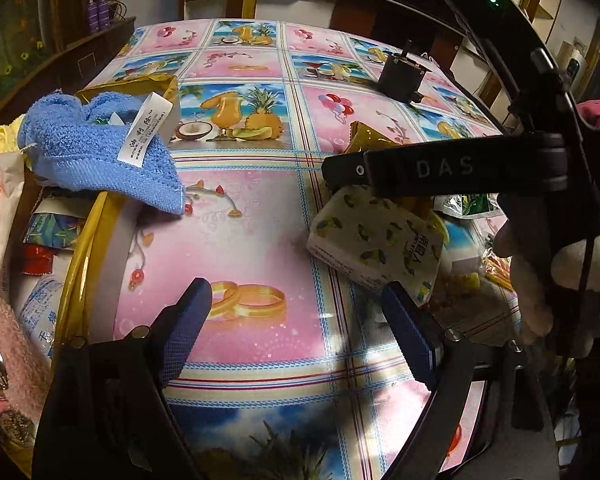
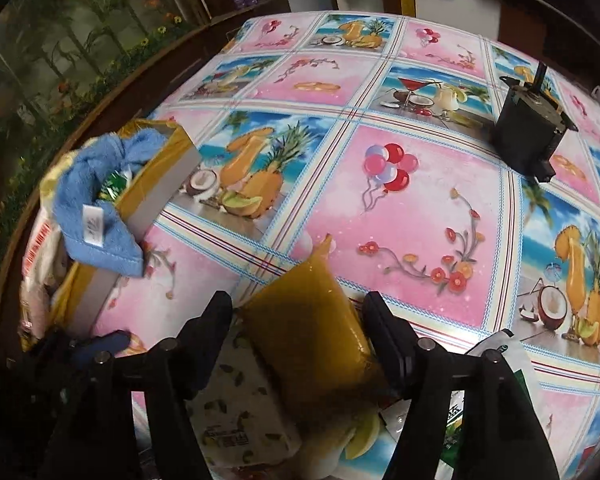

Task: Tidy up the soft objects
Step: 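Grasp lemon-print tissue pack with left tool while right tool grasps yellow envelope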

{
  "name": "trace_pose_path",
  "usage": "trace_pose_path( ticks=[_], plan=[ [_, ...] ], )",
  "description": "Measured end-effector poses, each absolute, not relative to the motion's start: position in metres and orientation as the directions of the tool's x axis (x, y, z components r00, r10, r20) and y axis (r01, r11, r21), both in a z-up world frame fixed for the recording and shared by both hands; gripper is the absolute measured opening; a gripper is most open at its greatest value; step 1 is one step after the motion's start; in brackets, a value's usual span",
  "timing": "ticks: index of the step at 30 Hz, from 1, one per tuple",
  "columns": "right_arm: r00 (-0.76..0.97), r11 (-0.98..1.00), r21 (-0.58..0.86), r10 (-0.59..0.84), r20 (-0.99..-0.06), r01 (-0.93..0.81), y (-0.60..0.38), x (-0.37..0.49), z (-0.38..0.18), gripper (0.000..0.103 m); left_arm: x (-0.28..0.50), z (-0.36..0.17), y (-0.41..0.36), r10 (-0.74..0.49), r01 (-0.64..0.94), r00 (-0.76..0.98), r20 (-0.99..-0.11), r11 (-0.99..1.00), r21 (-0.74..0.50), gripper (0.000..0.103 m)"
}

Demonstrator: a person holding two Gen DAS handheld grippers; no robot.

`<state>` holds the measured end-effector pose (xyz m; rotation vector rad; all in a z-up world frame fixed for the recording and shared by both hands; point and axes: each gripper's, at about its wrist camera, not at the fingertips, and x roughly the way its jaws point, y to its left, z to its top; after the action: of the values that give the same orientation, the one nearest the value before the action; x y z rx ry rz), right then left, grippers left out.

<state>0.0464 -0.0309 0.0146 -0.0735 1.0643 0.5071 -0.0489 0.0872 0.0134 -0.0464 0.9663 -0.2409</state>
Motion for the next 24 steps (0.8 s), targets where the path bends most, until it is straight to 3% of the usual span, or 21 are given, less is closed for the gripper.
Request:
trace_pose_path(
  ticks=[1,5,8,13,20,22,24],
  plan=[
    [0.398,0.887,0.159,0.347,-0.849,-0.434,-0.03,0.044,0.014,0.067,-0.049,0.014,0.089,-0.237,0.185,0.544,-0.805,0.97,-0.161,0.087],
    [0.416,0.909,0.187,0.344,-0.842,-0.372,-0.05,0.038,0.017,0.048,-0.049,0.015,0.092,-0.276,0.192,0.543,-0.793,0.96,-0.203,0.087],
    [0.446,0.926,0.226,0.348,-0.825,-0.304,-0.078,0.034,0.017,0.047,-0.048,0.016,0.091,-0.279,0.196,0.534,-0.798,0.959,-0.204,0.087],
    [0.502,0.902,0.365,0.433,-0.749,-0.233,-0.119,0.029,0.012,0.047,-0.048,0.027,0.086,-0.393,0.186,0.514,-0.762,0.919,-0.349,0.087],
    [0.54,0.885,0.411,0.462,-0.703,-0.221,-0.135,0.027,0.008,0.047,-0.023,0.028,0.036,-0.297,0.205,0.509,-0.808,0.953,-0.222,0.087],
    [0.544,0.889,0.398,0.454,-0.705,-0.227,-0.133,0.025,0.008,0.047,-0.012,0.015,0.022,-0.236,0.206,0.488,-0.84,0.967,-0.152,0.087],
    [0.547,0.892,0.389,0.449,-0.706,-0.23,-0.132,0.022,0.008,0.047,-0.012,0.008,0.007,-0.119,0.215,0.539,-0.834,0.977,-0.001,0.088]
  ],
)
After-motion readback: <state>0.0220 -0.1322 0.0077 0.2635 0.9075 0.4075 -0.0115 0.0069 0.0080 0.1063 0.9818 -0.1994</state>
